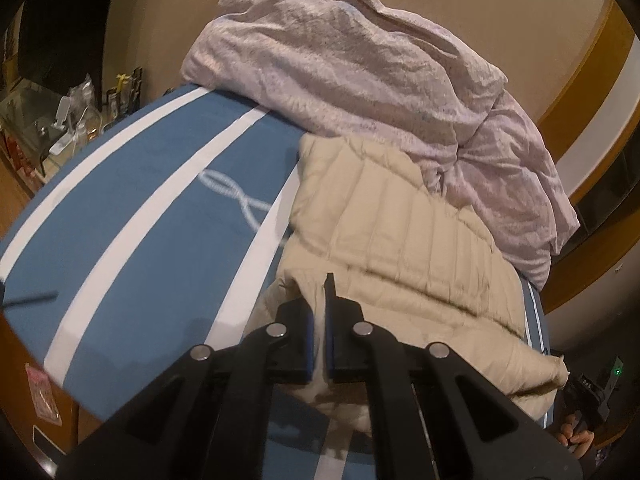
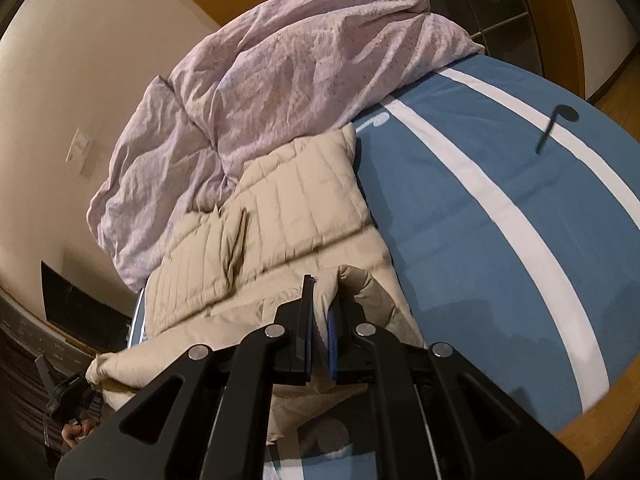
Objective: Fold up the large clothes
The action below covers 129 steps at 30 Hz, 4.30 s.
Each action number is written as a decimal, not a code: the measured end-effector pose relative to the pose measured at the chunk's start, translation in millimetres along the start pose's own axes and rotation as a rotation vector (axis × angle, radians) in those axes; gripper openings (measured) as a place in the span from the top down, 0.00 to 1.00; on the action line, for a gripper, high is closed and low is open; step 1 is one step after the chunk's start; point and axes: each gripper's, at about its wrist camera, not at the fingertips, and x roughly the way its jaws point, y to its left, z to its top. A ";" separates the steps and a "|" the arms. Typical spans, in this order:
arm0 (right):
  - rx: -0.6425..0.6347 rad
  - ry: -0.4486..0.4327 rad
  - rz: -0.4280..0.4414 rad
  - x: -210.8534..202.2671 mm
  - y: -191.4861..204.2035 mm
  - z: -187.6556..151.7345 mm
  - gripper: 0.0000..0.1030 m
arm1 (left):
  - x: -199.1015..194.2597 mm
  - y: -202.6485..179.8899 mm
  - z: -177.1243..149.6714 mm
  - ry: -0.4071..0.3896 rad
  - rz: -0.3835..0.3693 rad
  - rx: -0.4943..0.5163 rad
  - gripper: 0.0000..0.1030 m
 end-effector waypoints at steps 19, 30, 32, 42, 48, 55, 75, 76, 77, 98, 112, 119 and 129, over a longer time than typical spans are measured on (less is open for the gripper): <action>-0.016 -0.011 0.014 88.1 23.1 108.7 0.94 | 97.8 -50.0 114.2 -0.034 0.041 0.027 0.96; 0.004 0.054 -0.013 158.2 20.4 154.5 0.94 | 166.0 -57.3 153.4 0.026 0.106 -0.016 0.96; 0.018 0.072 -0.014 171.9 17.1 160.0 0.94 | 180.3 -55.8 158.6 0.043 0.116 -0.028 0.96; 0.152 0.142 0.021 225.0 -4.8 181.7 0.84 | 241.3 -40.1 176.8 0.118 0.139 -0.127 0.83; 0.213 0.139 0.039 235.7 -9.0 195.8 0.67 | 254.5 -41.7 188.7 0.110 0.152 -0.131 0.54; 0.145 0.072 0.029 212.4 4.8 199.6 0.52 | 225.9 -46.1 198.6 0.038 0.174 -0.096 0.35; -0.289 0.089 -0.185 218.7 58.8 148.7 0.52 | 223.6 -87.2 135.7 0.006 0.300 0.175 0.34; -0.306 0.085 -0.203 222.6 59.8 149.0 0.52 | 229.2 -90.8 136.9 0.002 0.319 0.200 0.34; -0.318 0.083 -0.216 227.2 61.9 148.5 0.52 | 234.7 -92.8 137.7 0.002 0.332 0.216 0.34; -0.371 0.068 -0.312 281.1 46.4 139.7 0.49 | 303.7 -75.5 140.0 0.028 0.416 0.214 0.16; -0.398 0.066 -0.275 290.7 46.3 126.0 0.28 | 317.1 -62.1 138.2 0.028 0.425 0.173 0.02; -0.408 0.072 -0.274 295.8 48.7 124.7 0.25 | 318.1 -56.4 139.7 0.026 0.423 0.170 0.02; -0.407 0.072 -0.274 292.8 48.7 124.3 0.23 | 317.7 -56.2 139.4 0.025 0.423 0.168 0.02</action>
